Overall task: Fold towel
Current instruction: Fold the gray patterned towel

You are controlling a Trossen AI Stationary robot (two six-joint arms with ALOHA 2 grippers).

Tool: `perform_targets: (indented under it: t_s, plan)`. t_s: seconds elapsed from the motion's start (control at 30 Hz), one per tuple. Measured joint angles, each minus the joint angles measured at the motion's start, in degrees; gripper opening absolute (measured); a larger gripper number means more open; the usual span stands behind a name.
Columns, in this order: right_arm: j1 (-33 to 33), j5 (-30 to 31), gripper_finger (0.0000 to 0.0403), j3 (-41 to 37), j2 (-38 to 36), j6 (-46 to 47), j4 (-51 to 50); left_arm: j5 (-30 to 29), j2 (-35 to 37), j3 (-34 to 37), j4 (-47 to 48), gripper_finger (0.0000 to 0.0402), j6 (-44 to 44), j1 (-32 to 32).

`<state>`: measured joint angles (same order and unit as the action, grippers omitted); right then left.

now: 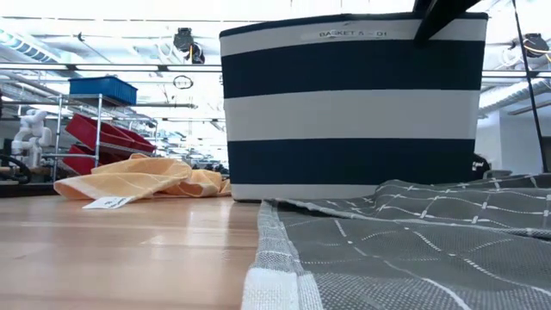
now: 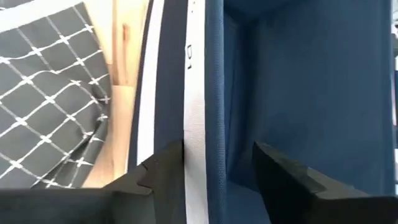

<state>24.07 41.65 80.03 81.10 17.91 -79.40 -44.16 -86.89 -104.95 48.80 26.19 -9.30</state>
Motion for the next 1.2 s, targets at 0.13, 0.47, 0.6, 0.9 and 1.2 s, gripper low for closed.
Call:
perform_targets:
  t_s: [0.13,0.47,0.6,0.9,1.2]
  plan:
    - [-1.3,0.4,0.0189,0.0,0.0,-0.8,0.0,0.0,0.0,0.0,0.1,0.0259,-0.2,0.0]
    - [-6.7,2.2,0.019,0.0,0.0,-5.3,0.0,0.0,0.0,0.0,0.1,0.0259,-0.5,0.0]
    - [-7.3,2.3,0.019,0.0,-0.1,-7.5,1.9,0.0,0.0,0.0,0.1,0.0259,-0.8,-0.2]
    - [-2.5,5.4,0.019,3.4,-2.1,-7.7,3.2,0.4,0.0,0.0,0.2,0.0259,-0.7,-1.0]
    - [7.2,3.2,0.019,9.8,-2.8,-6.5,4.2,13.9,-0.1,0.0,2.8,0.0259,-3.3,-2.6]
